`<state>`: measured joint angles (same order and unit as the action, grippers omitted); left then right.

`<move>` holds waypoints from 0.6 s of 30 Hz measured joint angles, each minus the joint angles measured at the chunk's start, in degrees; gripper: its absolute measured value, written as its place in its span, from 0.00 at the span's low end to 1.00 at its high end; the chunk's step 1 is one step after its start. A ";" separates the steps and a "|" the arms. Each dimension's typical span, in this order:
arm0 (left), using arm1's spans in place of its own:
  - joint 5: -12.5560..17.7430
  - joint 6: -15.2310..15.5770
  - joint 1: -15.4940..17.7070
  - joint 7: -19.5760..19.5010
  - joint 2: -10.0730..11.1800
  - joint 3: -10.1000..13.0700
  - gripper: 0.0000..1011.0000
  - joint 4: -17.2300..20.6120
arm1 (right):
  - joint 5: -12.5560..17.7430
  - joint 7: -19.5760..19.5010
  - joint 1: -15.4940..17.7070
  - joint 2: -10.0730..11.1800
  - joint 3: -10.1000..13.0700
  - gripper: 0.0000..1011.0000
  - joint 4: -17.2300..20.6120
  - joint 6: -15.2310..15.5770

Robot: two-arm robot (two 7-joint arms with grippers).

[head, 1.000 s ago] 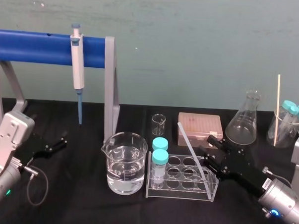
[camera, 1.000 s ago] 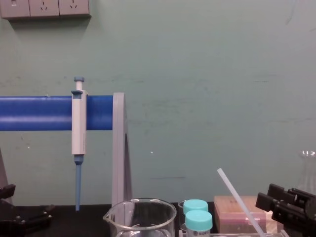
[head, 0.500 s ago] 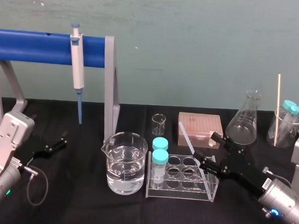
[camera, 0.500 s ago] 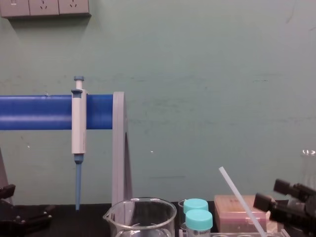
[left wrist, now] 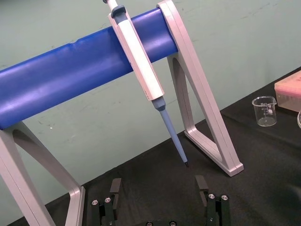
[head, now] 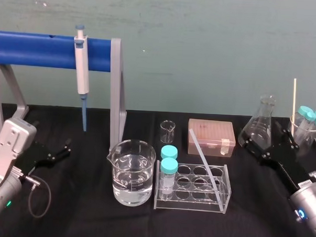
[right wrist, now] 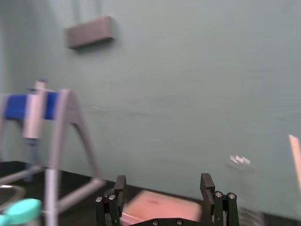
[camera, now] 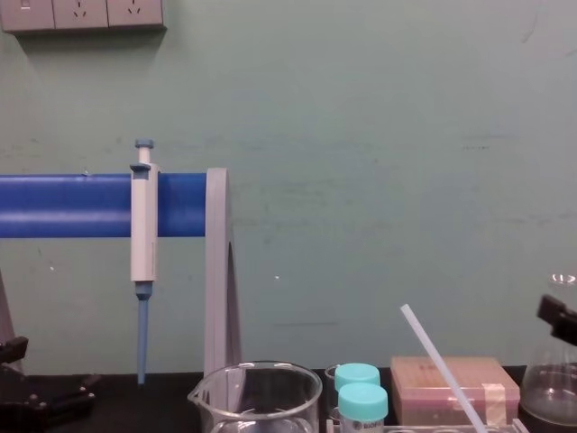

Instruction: Pick up the stirring rod with one hand, then place it down.

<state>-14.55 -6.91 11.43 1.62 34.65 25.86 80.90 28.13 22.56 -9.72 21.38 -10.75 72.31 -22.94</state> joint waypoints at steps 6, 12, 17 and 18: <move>0.00 0.00 0.00 0.00 0.00 0.00 0.99 0.00 | -2.91 -6.88 1.51 -1.13 0.92 0.99 0.70 6.96; 0.00 0.00 0.00 0.00 0.00 0.00 0.99 0.00 | -3.40 -7.94 1.65 -1.49 0.92 0.99 0.34 12.46; 0.00 0.00 0.00 0.00 0.00 0.00 0.99 0.00 | -3.52 -8.02 1.63 -1.53 0.88 0.99 0.24 13.05; 0.00 0.00 0.00 0.00 0.00 0.00 0.99 0.00 | -3.52 -8.02 1.63 -1.53 0.88 0.99 0.24 13.05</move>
<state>-14.55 -6.91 11.43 1.62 34.65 25.86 80.90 24.61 14.54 -8.08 19.85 -9.88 72.55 -9.89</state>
